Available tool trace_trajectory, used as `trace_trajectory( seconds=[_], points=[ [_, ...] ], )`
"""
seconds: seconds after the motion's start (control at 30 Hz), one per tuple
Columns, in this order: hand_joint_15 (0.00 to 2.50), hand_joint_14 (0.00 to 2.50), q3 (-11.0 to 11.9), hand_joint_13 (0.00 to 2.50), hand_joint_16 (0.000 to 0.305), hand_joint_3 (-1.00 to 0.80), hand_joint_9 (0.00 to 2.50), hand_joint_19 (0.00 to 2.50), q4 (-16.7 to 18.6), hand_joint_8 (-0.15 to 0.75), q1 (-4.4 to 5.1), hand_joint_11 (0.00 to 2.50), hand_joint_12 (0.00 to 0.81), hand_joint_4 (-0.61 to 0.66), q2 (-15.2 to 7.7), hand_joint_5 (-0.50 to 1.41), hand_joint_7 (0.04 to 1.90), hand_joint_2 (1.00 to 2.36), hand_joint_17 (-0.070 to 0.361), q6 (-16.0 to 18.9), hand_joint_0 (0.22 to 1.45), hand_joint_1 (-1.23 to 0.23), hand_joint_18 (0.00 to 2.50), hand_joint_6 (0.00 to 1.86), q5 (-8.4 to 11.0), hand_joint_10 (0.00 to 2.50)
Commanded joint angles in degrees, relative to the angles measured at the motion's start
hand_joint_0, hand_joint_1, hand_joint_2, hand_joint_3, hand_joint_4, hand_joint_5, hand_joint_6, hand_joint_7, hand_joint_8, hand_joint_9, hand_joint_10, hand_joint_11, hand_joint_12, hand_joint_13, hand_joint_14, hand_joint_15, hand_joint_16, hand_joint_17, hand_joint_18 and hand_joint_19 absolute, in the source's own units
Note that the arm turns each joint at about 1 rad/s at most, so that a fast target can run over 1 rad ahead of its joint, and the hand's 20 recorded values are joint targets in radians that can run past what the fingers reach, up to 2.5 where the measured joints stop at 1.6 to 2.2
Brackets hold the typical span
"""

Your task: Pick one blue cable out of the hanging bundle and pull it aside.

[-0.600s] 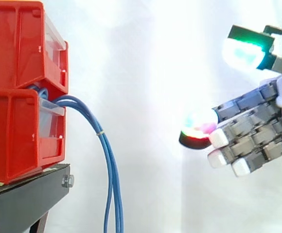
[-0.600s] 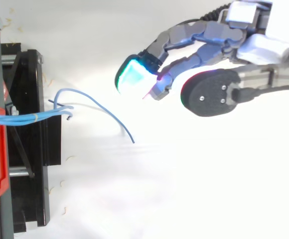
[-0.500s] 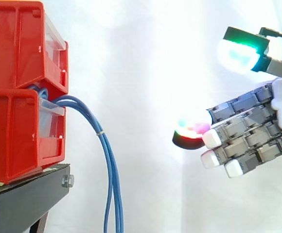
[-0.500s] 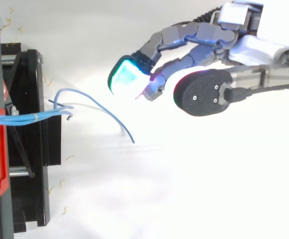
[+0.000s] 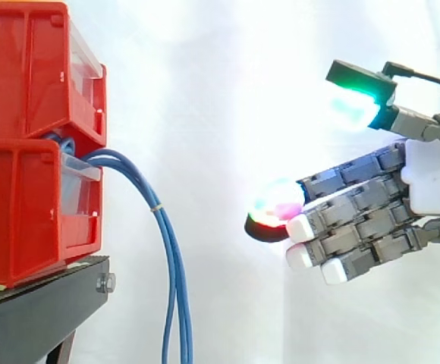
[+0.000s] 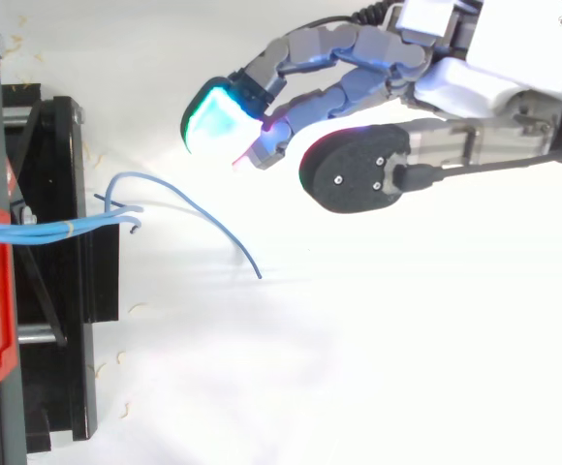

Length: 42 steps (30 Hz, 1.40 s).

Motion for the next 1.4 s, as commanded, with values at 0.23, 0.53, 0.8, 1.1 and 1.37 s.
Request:
trace_trajectory(
  seconds=[0.23,0.53,0.8,1.1,1.37],
  points=[
    [0.21,0.01,0.44,0.63,0.061,-0.47,0.81,0.48,1.72,0.346,0.47,0.17,0.432,0.41,-1.44,-0.15,0.76,1.00,0.137,-3.85,0.52,-0.49,0.56,0.50,3.03,0.00],
    [0.23,0.01,7.65,0.64,0.061,-0.47,0.82,0.49,1.10,0.348,0.21,0.17,0.430,0.41,-8.03,-0.15,0.76,1.00,0.136,-2.44,0.52,-0.49,0.56,0.50,3.20,0.00],
    [0.24,0.01,9.58,0.67,0.061,-0.47,0.82,0.49,1.81,0.349,0.65,0.17,0.434,0.41,-10.49,-0.15,0.76,1.00,0.136,-6.05,0.52,-0.49,0.58,0.50,3.29,0.00],
    [0.26,0.01,12.92,0.67,0.061,-0.47,0.83,0.50,4.80,0.349,1.00,0.17,0.436,0.42,-14.71,-0.15,0.77,1.00,0.136,-4.82,0.52,-0.49,0.59,0.50,2.85,0.00],
    [0.26,0.01,13.18,0.68,0.061,-0.48,0.83,0.50,9.72,0.351,2.41,0.17,0.436,0.42,-17.26,-0.14,0.79,1.00,0.136,-8.24,0.52,-0.49,0.59,0.50,2.50,0.00]
  ],
)
